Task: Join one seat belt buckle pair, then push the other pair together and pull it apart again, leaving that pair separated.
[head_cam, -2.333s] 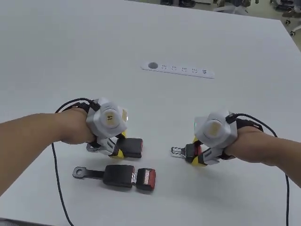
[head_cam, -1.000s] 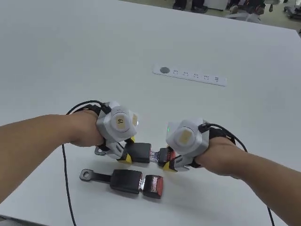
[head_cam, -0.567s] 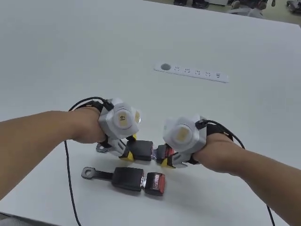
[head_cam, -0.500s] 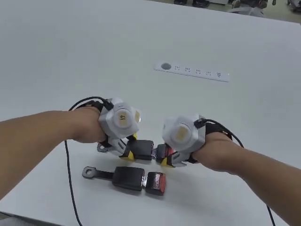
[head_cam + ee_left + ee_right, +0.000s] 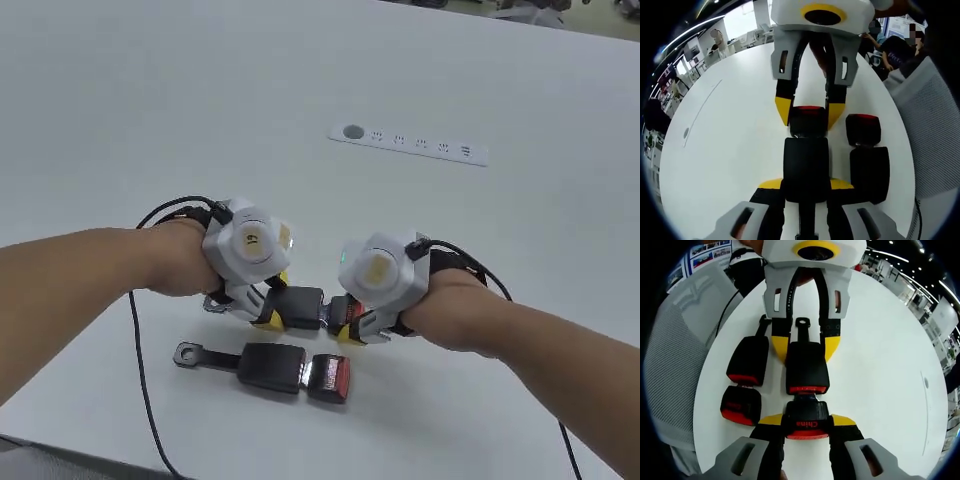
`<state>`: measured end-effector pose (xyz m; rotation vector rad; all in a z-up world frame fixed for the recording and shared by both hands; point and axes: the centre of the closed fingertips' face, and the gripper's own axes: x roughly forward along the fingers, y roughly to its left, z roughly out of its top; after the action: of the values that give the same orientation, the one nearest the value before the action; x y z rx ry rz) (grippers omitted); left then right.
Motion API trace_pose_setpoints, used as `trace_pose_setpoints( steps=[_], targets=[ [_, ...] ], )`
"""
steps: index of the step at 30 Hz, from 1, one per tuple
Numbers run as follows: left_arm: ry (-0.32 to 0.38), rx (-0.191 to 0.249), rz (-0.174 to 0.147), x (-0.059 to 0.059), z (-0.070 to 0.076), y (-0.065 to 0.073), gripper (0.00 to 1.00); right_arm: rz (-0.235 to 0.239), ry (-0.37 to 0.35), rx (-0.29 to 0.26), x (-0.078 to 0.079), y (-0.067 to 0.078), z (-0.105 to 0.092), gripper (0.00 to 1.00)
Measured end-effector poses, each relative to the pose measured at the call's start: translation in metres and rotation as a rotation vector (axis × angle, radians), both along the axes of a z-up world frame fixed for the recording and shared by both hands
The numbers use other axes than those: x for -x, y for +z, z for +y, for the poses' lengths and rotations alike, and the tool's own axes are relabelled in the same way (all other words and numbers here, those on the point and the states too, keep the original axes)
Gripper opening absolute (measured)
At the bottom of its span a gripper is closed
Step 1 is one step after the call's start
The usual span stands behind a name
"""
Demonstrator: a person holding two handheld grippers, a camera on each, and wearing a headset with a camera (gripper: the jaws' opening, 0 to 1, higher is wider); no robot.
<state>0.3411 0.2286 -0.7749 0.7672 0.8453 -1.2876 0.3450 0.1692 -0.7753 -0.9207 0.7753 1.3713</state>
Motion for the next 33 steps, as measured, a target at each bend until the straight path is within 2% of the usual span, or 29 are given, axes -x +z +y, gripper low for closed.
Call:
trace_pose_setpoints(
  steps=[7, 14, 18, 23, 28, 33],
  targets=[
    [0.001, -0.004, 0.004, -0.001, 0.001, -0.001, 0.32, -0.006, 0.005, 0.004, -0.001, -0.003, -0.001, 0.30],
    [0.011, 0.021, 0.006, 0.000, 0.001, 0.000, 0.32, -0.008, 0.001, 0.019, 0.000, 0.002, -0.012, 0.30],
    [0.006, 0.013, 0.007, 0.000, 0.001, 0.000, 0.32, 0.004, -0.011, 0.002, 0.000, 0.001, -0.014, 0.31],
    [0.011, 0.025, 0.005, 0.000, 0.001, 0.000, 0.32, 0.011, -0.023, -0.023, -0.001, -0.002, -0.017, 0.31],
    [0.012, 0.017, 0.003, 0.002, -0.001, 0.001, 0.32, 0.016, -0.034, -0.014, -0.002, -0.002, -0.033, 0.31],
    [0.014, 0.011, 0.008, 0.001, 0.000, 0.000, 0.32, 0.002, -0.033, 0.003, 0.004, 0.004, -0.052, 0.32]
  ],
)
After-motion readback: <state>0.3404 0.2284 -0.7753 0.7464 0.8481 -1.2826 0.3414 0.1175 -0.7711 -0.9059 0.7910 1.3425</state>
